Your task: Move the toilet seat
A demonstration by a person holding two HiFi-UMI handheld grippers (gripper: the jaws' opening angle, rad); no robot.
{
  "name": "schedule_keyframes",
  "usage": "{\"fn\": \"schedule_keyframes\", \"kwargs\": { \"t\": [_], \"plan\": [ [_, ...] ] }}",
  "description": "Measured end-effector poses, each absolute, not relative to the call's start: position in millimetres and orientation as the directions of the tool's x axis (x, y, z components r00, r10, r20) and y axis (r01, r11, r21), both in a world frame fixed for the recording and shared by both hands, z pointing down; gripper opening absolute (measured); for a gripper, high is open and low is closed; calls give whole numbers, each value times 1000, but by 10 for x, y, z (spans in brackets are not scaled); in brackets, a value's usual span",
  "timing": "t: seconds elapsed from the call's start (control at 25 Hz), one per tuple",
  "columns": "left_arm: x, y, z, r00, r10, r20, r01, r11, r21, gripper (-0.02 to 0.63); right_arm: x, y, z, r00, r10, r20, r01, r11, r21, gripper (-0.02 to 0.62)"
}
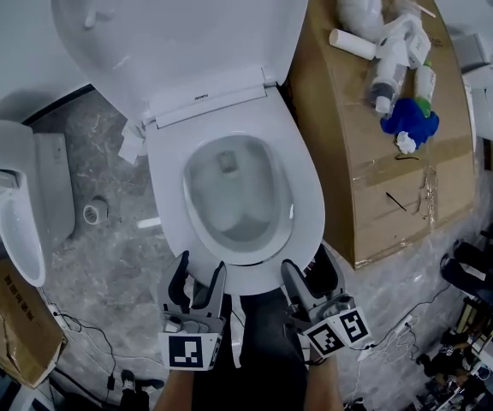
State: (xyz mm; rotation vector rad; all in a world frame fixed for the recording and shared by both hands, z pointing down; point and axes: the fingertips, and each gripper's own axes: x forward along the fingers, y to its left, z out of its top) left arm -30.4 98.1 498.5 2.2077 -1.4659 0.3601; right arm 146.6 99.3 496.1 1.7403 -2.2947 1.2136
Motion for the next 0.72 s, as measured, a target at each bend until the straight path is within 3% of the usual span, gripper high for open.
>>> {"fn": "schedule_keyframes", "kwargs": {
  "t": [0.48,0.72],
  "plan": [
    [-267,852,4817,413,-794,447,-908,-319,272,255,1443,876,4807,-368,-822,435,-818,64,-571,367],
    [-322,724,4659,384,-817,429,-922,-313,229,202,1426,792,4689,-349,-835,426,-815,47,-577,367]
  ]
}}
